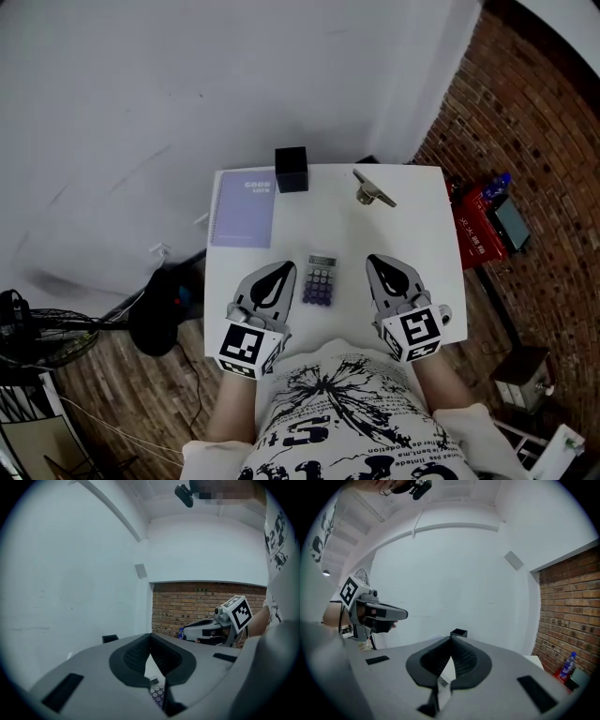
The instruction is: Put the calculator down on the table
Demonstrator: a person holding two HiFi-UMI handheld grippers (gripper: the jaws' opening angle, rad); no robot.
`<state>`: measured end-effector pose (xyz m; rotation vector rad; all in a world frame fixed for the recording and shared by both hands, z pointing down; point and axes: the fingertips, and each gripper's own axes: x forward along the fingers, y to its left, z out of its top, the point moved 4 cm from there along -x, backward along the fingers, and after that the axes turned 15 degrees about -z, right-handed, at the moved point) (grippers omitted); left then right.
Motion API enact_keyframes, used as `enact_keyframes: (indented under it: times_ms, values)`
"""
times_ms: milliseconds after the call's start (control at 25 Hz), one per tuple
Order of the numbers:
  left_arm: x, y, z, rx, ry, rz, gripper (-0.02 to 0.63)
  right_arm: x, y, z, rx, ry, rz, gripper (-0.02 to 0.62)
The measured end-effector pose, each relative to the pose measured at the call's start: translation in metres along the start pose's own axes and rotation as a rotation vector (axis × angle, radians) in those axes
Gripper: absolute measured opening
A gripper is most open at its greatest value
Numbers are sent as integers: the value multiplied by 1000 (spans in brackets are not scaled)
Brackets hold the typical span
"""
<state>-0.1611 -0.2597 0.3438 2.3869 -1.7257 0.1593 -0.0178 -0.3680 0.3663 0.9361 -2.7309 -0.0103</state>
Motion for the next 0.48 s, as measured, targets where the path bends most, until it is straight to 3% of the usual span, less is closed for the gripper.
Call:
enact_keyframes:
  times_ms: [480]
  values:
    - [1, -7, 1, -11, -1, -8, 14, -6, 1, -1, -17, 1, 22, 12]
